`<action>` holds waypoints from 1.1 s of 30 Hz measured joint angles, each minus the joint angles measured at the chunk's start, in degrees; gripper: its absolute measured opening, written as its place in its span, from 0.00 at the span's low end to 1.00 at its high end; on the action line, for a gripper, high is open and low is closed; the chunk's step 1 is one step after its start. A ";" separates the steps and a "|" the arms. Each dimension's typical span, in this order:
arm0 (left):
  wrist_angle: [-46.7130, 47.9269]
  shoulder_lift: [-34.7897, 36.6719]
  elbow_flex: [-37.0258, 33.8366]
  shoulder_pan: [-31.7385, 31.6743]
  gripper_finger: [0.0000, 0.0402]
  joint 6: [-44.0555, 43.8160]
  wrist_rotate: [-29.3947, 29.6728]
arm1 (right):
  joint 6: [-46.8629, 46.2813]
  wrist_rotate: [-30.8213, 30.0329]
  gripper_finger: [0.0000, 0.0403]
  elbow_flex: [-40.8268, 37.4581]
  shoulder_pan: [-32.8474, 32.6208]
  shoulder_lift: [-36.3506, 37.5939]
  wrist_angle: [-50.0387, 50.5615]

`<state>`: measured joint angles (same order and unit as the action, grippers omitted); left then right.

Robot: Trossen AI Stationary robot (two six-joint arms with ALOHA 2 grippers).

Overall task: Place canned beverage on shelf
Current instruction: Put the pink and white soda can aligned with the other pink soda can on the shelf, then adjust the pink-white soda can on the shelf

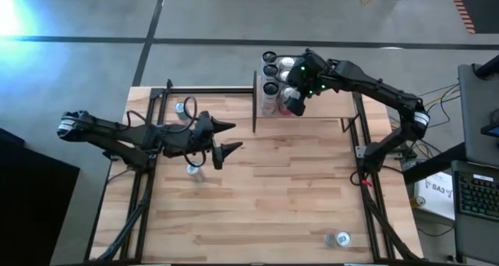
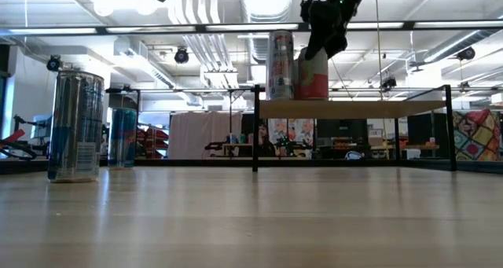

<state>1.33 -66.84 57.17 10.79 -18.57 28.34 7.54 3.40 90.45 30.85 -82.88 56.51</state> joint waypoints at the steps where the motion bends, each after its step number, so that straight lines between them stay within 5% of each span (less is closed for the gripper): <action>1: -0.05 -0.07 0.00 0.00 0.80 0.00 0.54 | -0.01 0.01 0.91 0.38 -0.01 0.29 -0.02; 7: -0.10 -0.34 0.00 -0.02 0.80 0.05 1.16 | -1.77 -0.59 0.91 3.72 -0.04 2.23 3.31; 13: -0.12 -0.37 0.00 -0.04 0.80 0.46 4.58 | -6.36 -10.29 0.91 8.71 1.58 2.21 4.43; 19: -0.12 -0.36 0.00 -0.94 0.80 0.46 6.31 | -9.58 -10.25 0.90 10.41 4.19 0.19 1.19; 33: 0.14 -0.32 0.00 -1.16 0.80 -2.34 6.26 | -14.11 -8.90 0.35 10.41 4.57 -3.62 0.16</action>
<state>1.48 -67.16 57.17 9.63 -20.91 34.59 -6.58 -5.50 100.86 35.42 -86.50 56.67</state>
